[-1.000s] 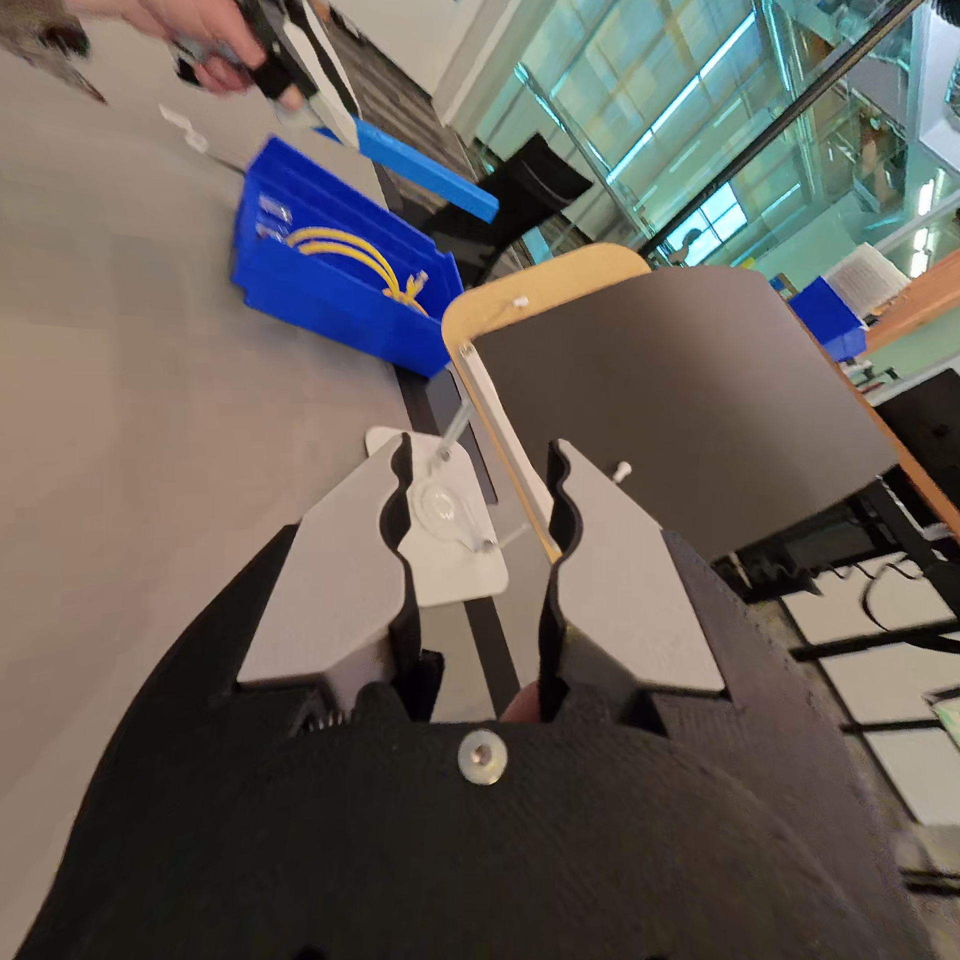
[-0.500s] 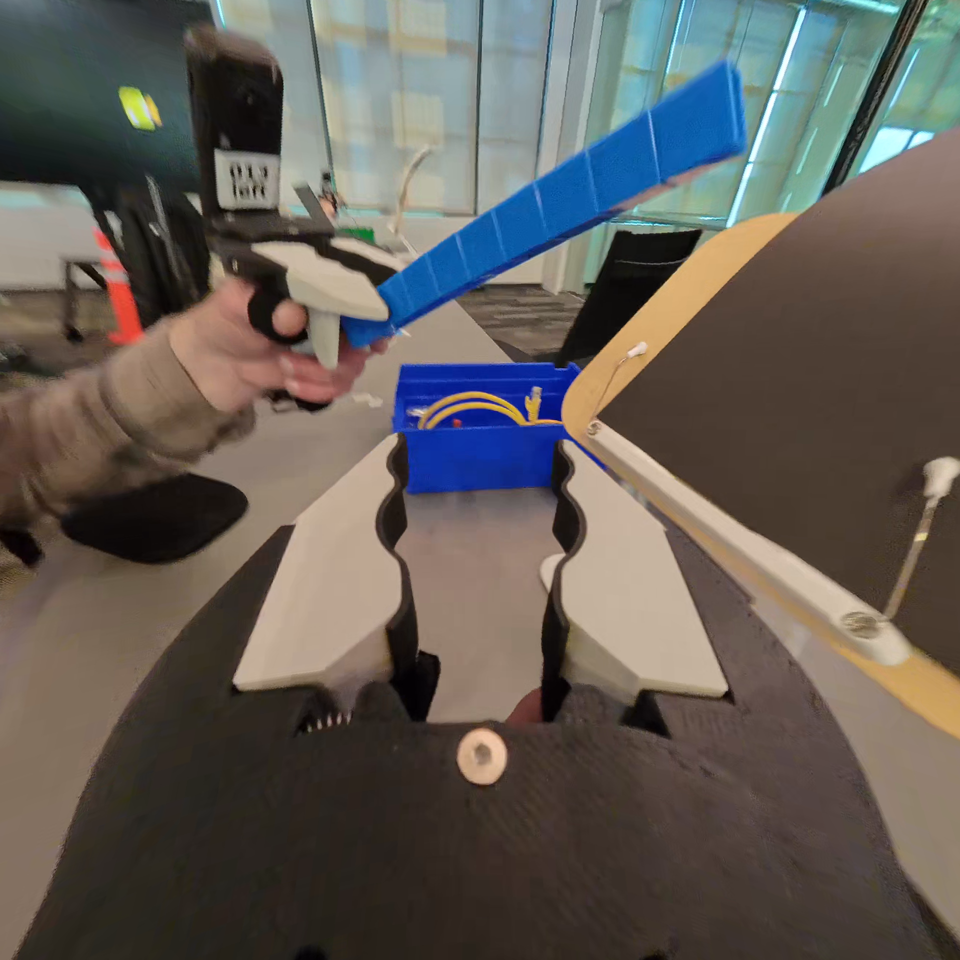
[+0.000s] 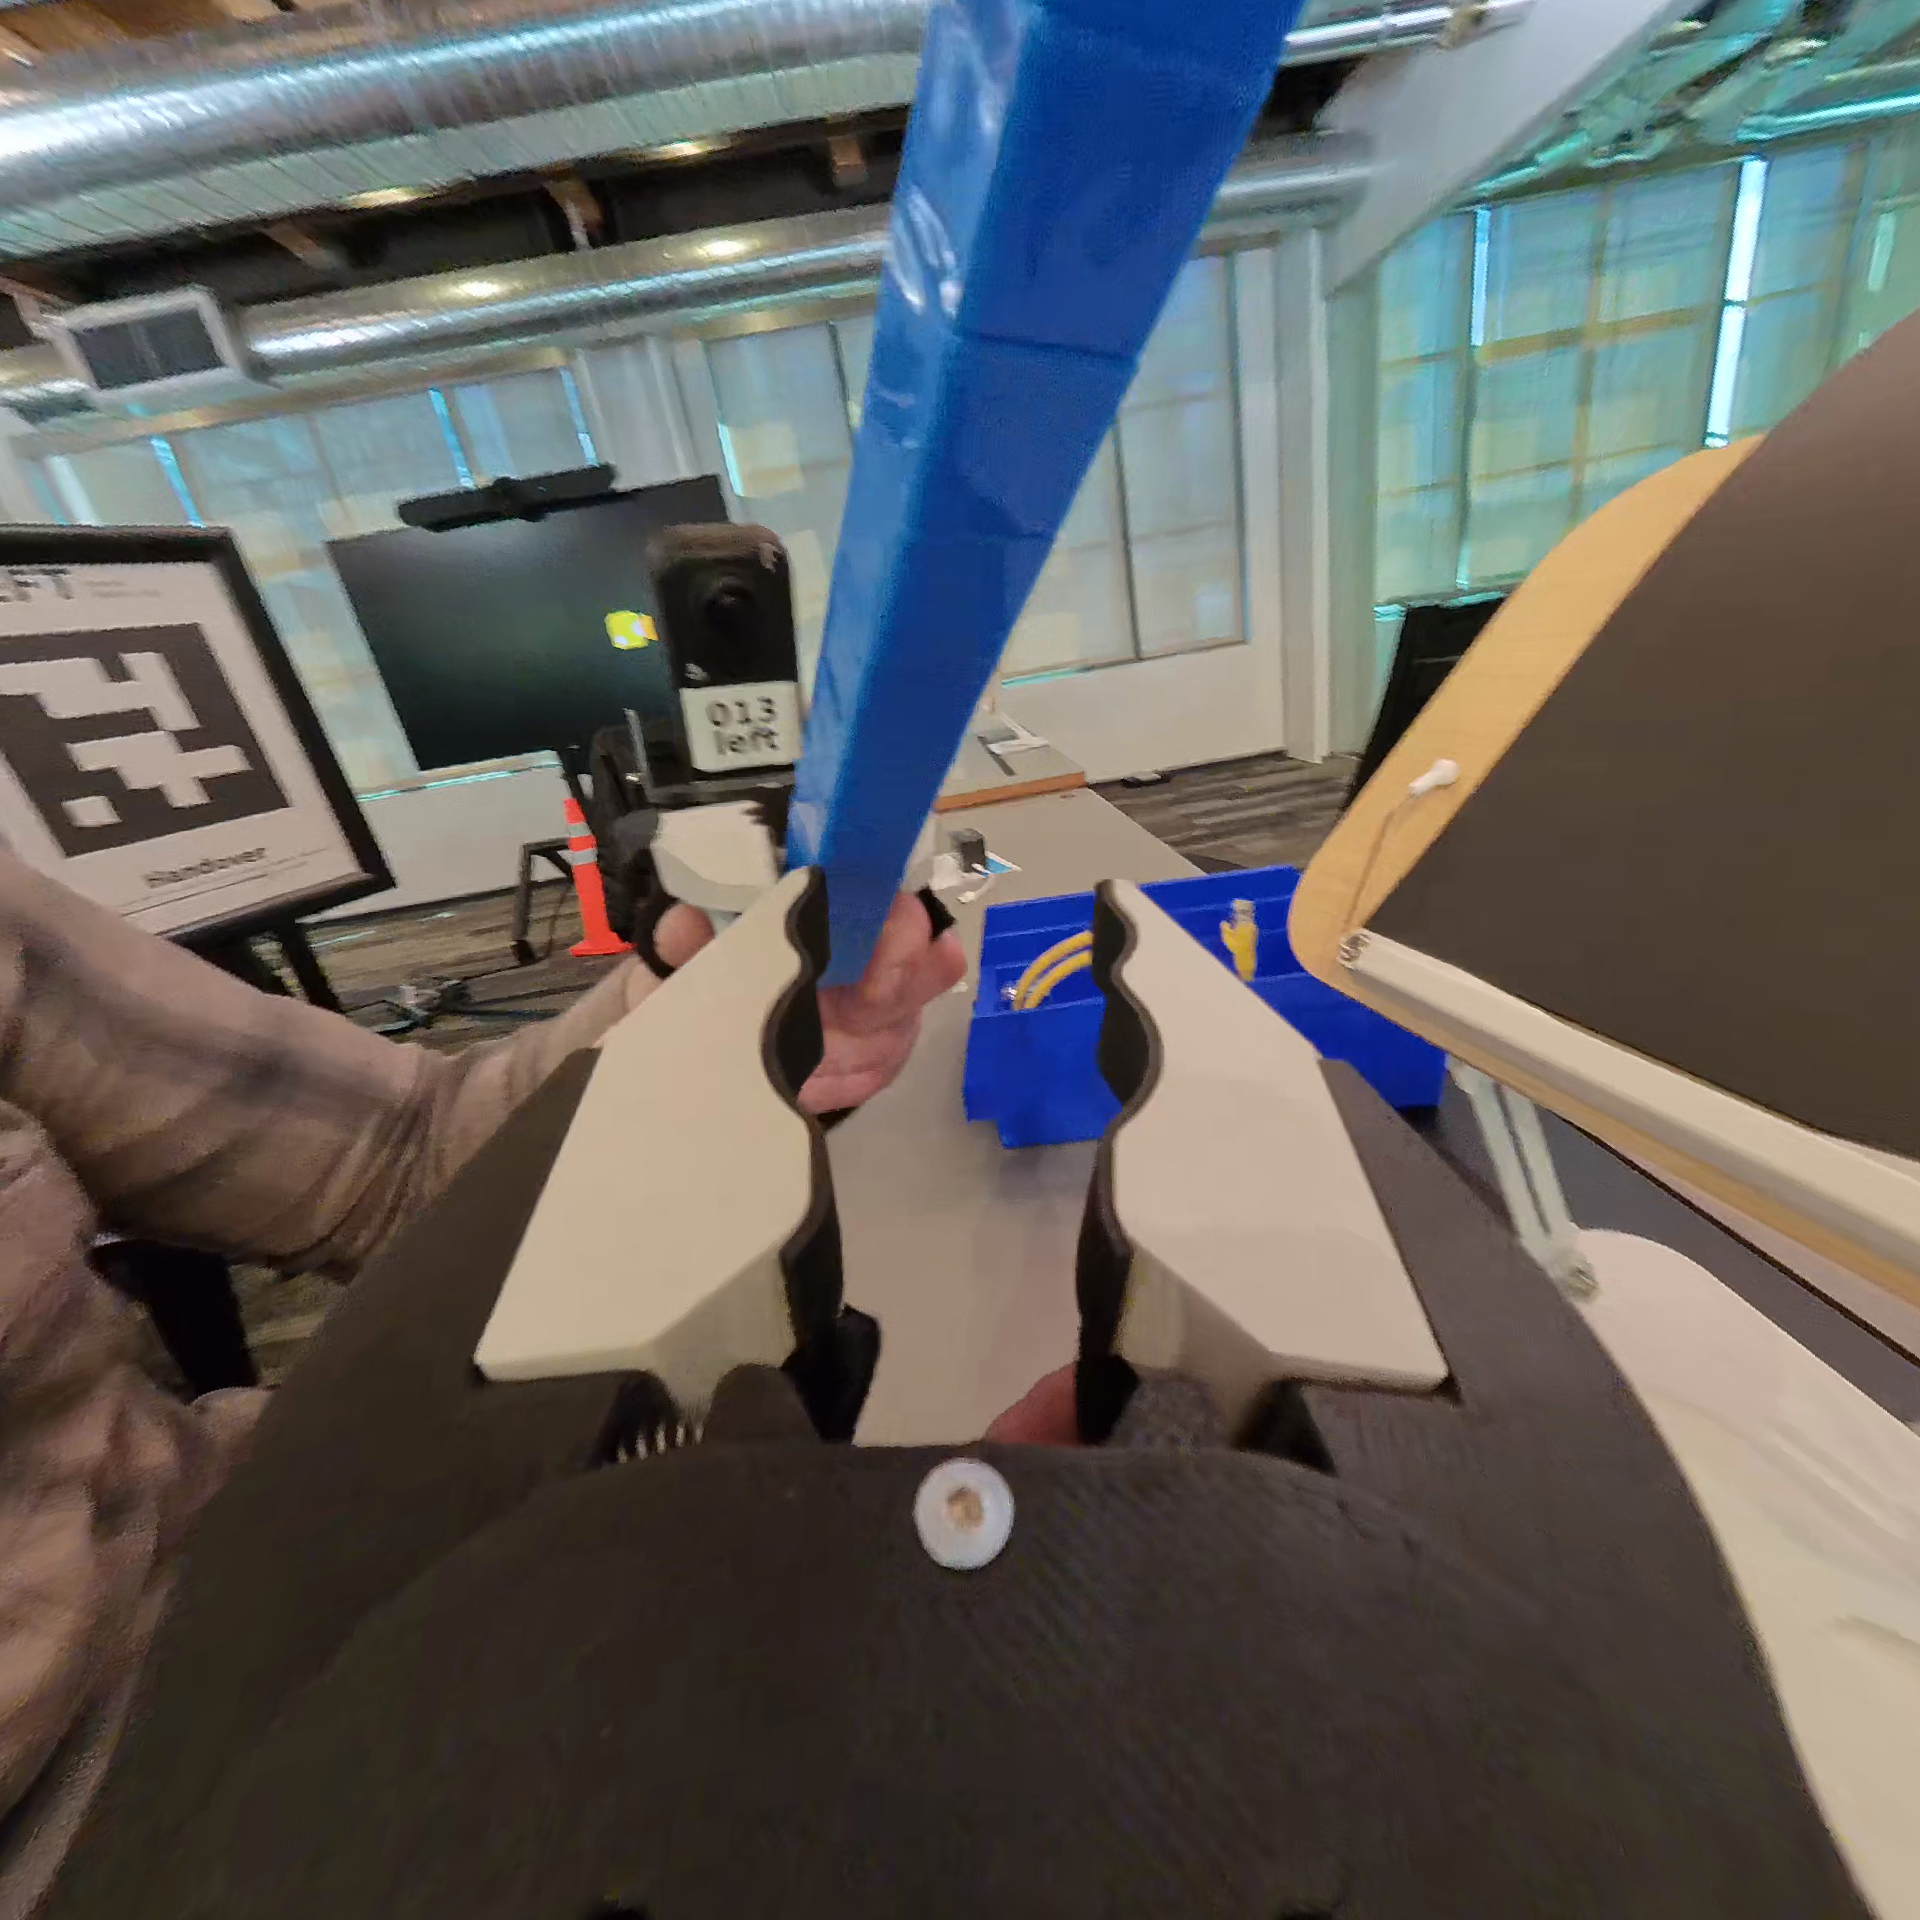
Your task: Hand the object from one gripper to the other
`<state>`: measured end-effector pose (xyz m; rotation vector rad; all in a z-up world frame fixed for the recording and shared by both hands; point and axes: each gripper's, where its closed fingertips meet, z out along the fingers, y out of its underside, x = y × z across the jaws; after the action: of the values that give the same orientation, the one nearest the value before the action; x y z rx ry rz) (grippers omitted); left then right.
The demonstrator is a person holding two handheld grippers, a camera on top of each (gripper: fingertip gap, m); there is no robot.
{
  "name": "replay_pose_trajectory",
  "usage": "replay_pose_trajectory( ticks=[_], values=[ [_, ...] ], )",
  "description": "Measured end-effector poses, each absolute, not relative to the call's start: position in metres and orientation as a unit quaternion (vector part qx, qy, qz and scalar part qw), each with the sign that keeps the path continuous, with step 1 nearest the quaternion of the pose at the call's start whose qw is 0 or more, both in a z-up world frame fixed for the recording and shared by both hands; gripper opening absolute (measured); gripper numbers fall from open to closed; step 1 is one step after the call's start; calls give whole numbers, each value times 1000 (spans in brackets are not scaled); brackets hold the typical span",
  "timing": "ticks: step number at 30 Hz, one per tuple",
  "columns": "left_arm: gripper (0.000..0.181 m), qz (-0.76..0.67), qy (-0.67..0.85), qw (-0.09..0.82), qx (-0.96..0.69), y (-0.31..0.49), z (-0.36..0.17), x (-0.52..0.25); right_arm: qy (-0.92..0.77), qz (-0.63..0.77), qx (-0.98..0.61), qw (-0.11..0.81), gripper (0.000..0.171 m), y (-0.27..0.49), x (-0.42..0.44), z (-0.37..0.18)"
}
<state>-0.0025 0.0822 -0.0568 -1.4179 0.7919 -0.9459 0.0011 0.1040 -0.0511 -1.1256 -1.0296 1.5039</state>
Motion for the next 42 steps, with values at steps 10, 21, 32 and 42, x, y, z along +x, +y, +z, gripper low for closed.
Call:
replay_pose_trajectory(
  ticks=[10, 21, 32, 42],
  values=[
    [22, -423, 336, 583, -607, 81, -74, 12, -425, 604, -452, 500, 28, 92, -4, -41],
    [47, -323, 372, 611, -620, 91, -84, 7, -496, 465, -465, 567, 20, 97, 3, -43],
    [52, -477, 297, 557, -611, 71, -44, -3, -585, 3, -381, 716, 20, 135, 28, -46],
    [68, -559, 280, 437, -647, 57, -58, 10, -573, -299, -192, 739, 20, 134, 18, -41]
  ],
)
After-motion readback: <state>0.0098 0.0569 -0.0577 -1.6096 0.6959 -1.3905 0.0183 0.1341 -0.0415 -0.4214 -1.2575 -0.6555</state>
